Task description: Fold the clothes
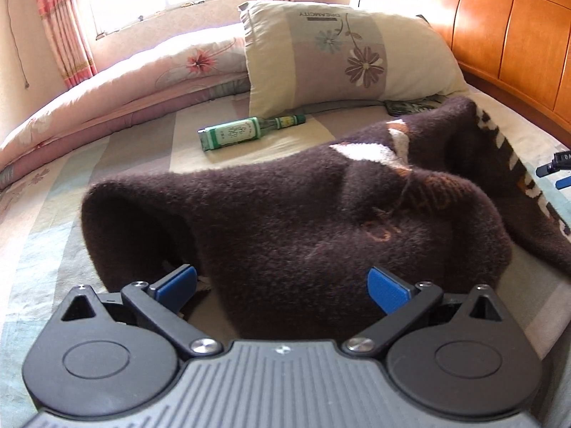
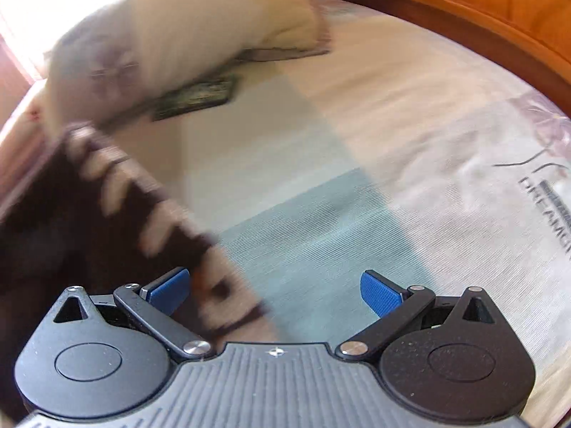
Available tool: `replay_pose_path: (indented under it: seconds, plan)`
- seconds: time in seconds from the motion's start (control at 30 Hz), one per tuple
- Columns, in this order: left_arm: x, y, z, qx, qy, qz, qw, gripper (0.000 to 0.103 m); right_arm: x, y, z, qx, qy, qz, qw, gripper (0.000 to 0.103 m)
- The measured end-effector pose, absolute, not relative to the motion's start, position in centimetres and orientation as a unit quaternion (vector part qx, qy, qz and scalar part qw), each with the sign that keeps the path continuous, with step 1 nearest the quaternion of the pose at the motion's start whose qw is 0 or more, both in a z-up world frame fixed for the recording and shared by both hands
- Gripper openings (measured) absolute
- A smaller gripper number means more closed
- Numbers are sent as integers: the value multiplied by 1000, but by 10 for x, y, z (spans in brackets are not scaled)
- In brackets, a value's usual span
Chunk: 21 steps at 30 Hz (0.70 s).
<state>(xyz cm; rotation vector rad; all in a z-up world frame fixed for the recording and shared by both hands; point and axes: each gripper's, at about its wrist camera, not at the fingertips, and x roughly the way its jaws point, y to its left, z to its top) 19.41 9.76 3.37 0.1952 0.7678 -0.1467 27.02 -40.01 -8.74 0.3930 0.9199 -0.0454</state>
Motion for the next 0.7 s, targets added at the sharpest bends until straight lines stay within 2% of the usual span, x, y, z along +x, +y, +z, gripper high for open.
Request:
replay_pose_path:
  seconds: [0.13, 0.27, 0.43, 0.7]
  plan:
    - [191, 87, 36, 98, 372, -80, 920, 102, 269, -343, -78, 113, 451, 50, 884, 103]
    - [185, 80, 36, 100, 373, -93, 918, 102, 276, -265, -91, 6, 468, 124, 875, 103]
    - [183, 80, 34, 106, 379, -84, 916, 102, 289, -224, -126, -138, 480, 75, 863, 103]
    - [189, 83, 28, 110, 382, -74, 915, 102, 317, -333, -103, -18, 475, -46, 879, 103]
